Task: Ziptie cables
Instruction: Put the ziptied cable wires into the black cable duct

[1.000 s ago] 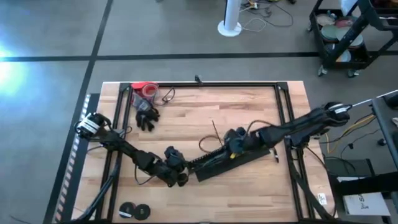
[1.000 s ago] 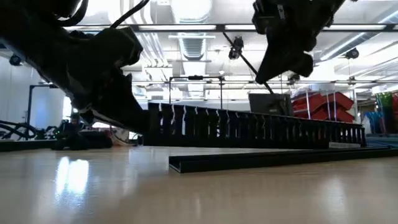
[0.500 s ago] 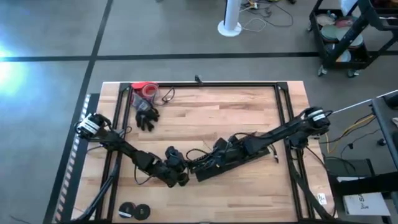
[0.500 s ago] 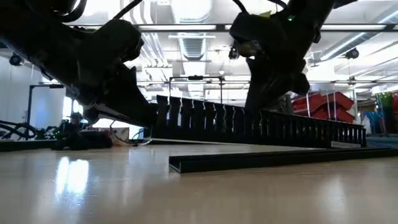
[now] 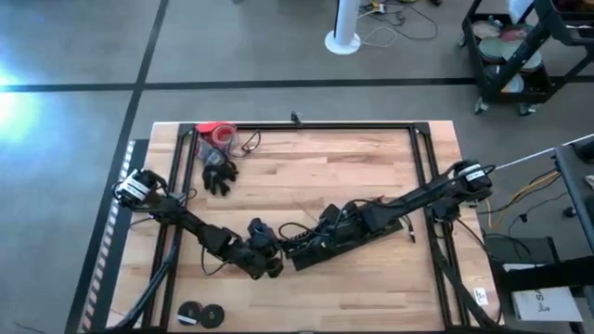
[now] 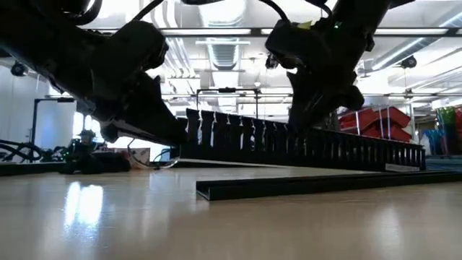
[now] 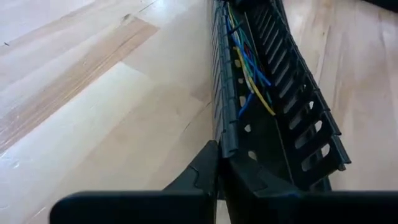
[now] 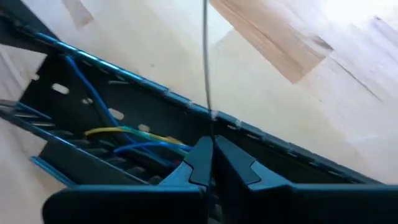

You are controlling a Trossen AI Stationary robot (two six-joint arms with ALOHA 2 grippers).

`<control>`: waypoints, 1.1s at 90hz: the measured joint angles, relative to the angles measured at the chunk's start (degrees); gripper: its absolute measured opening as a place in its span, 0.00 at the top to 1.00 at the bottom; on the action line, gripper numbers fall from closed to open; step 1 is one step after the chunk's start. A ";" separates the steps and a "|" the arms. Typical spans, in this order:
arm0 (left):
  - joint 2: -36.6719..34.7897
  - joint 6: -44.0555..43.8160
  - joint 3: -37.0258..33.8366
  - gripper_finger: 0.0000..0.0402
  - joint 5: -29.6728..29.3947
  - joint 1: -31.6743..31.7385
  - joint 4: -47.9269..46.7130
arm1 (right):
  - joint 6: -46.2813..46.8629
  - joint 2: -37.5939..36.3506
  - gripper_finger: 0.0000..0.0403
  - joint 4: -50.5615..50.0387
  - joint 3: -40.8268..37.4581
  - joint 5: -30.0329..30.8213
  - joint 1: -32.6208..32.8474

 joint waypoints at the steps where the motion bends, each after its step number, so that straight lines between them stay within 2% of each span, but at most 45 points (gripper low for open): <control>1: 0.00 0.00 0.00 1.00 0.00 0.00 0.01 | 0.11 0.00 1.00 -0.13 0.00 -0.01 0.00; 54: 0.00 0.05 0.00 1.00 0.11 0.00 0.21 | -4.58 2.24 1.00 2.91 -0.22 -1.78 -0.78; 81: 0.00 1.14 0.00 1.00 0.96 -0.11 0.43 | -6.78 3.52 1.00 5.52 -0.22 -0.38 -1.13; 89: 0.00 1.65 0.00 1.00 1.27 -0.11 0.45 | -7.20 3.52 0.95 5.51 -0.07 -2.14 -1.42; 99: 0.00 1.75 0.00 1.00 1.31 -0.11 0.47 | -7.42 3.52 0.83 5.65 0.24 -3.29 -1.44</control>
